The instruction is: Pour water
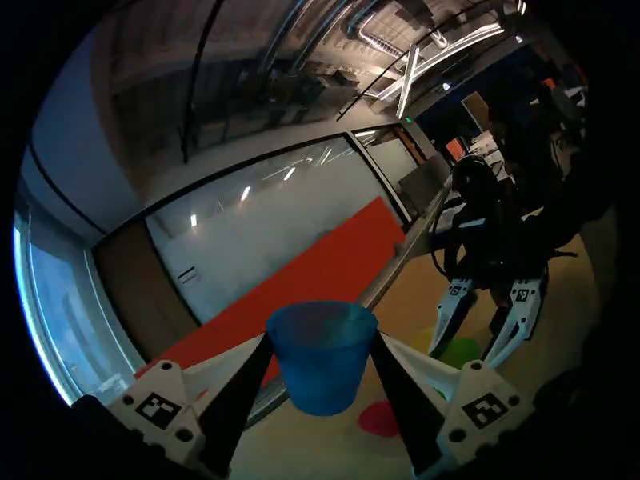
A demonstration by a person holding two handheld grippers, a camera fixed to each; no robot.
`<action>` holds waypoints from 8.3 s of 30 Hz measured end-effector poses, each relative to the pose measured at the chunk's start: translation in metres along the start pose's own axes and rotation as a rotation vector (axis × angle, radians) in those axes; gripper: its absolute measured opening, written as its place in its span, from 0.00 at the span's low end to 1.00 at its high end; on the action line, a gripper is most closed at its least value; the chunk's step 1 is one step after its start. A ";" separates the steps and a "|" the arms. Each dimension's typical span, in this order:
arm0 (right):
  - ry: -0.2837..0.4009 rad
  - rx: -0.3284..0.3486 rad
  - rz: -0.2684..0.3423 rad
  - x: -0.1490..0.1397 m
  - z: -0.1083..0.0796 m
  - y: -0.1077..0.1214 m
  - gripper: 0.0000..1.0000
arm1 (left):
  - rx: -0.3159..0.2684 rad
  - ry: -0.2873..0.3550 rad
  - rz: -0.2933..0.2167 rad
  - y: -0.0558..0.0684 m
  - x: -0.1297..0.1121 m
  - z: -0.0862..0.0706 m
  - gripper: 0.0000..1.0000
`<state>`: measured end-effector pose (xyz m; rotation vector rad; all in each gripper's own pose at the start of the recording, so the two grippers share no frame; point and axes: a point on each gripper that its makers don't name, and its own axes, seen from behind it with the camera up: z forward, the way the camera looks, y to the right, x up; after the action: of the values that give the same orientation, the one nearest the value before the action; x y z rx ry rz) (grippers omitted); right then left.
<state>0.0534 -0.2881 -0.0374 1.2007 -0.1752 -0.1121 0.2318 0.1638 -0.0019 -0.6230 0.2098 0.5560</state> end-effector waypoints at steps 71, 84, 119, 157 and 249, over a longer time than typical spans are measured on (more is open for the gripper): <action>0.028 0.013 -0.024 0.004 0.007 -0.003 0.93 | -0.011 -0.039 0.255 0.007 0.008 0.021 0.86; 0.030 0.023 -0.022 0.002 0.006 -0.005 0.93 | -0.013 -0.036 0.280 0.008 0.010 0.021 0.86; 0.042 0.032 -0.032 0.013 0.010 -0.008 0.92 | 0.009 -0.013 0.485 0.009 0.023 0.020 0.86; 0.044 0.026 -0.038 0.011 0.007 -0.006 0.92 | 0.015 0.001 0.601 0.019 0.029 0.017 0.86; 0.051 0.012 -0.049 0.015 0.007 -0.004 0.92 | 0.031 0.045 0.957 0.036 0.037 0.018 0.86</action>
<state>0.0664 -0.2989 -0.0370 1.2190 -0.1023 -0.1231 0.2435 0.2147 -0.0182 -0.4785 0.5667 1.4557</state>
